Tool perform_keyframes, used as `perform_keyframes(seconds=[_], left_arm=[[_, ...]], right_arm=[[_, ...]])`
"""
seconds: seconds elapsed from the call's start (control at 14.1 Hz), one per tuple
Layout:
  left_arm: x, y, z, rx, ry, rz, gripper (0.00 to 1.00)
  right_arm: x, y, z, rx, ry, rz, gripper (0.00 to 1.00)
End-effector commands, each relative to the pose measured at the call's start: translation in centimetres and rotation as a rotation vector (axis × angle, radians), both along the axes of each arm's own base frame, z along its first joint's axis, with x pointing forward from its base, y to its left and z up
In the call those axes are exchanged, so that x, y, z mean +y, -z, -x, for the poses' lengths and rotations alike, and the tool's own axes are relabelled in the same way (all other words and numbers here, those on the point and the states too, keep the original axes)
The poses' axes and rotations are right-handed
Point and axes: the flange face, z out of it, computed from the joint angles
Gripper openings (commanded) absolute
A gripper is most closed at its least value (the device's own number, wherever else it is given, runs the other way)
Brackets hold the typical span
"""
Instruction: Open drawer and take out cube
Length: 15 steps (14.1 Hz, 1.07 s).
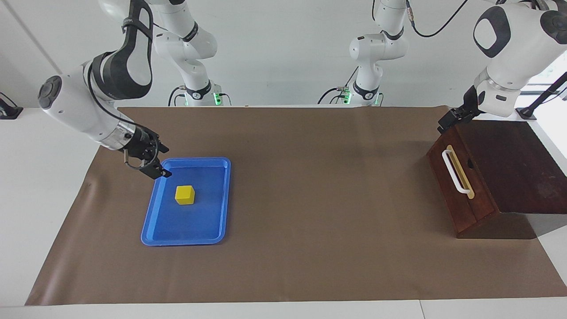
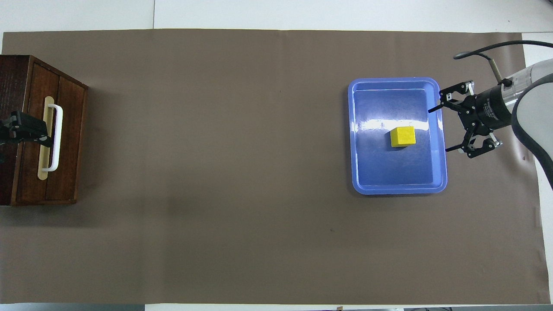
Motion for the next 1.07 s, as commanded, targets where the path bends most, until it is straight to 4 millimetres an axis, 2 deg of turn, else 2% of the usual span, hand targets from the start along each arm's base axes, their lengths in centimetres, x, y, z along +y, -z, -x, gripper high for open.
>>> perform_keyframes(seconds=[0.0, 0.14, 0.21, 0.36, 0.64, 0.78, 0.99], left_arm=[[0.4, -0.8, -0.5, 0.018, 0.097, 0.080, 1.00], [-0.3, -1.1, -0.5, 0.011, 0.165, 0.108, 1.00], [-0.6, -1.6, -0.2, 0.005, 0.178, 0.107, 1.00], [-1.3, -3.4, 1.2, -0.018, 0.198, 0.103, 1.00], [-1.6, -3.0, 3.6, 0.025, 0.210, 0.074, 1.00], [-1.7, -3.0, 2.7, -0.009, 0.221, 0.065, 1.00], [-2.0, -2.1, 2.1, 0.028, 0.232, 0.060, 1.00]], right_arm=[[1.5, -6.0, 2.5, -0.112, -0.287, 0.082, 1.00], [0.8, -9.6, 4.9, -0.173, -0.502, 0.111, 1.00], [0.8, -10.8, 5.9, -0.198, -0.618, 0.103, 1.00], [-0.1, -10.6, 6.6, -0.176, -0.820, 0.131, 1.00], [-1.9, -10.3, 7.1, -0.165, -1.079, 0.168, 1.00], [-1.7, -10.3, 7.0, -0.164, -1.091, 0.171, 1.00], [-1.2, -10.4, 6.9, -0.165, -1.094, 0.170, 1.00]])
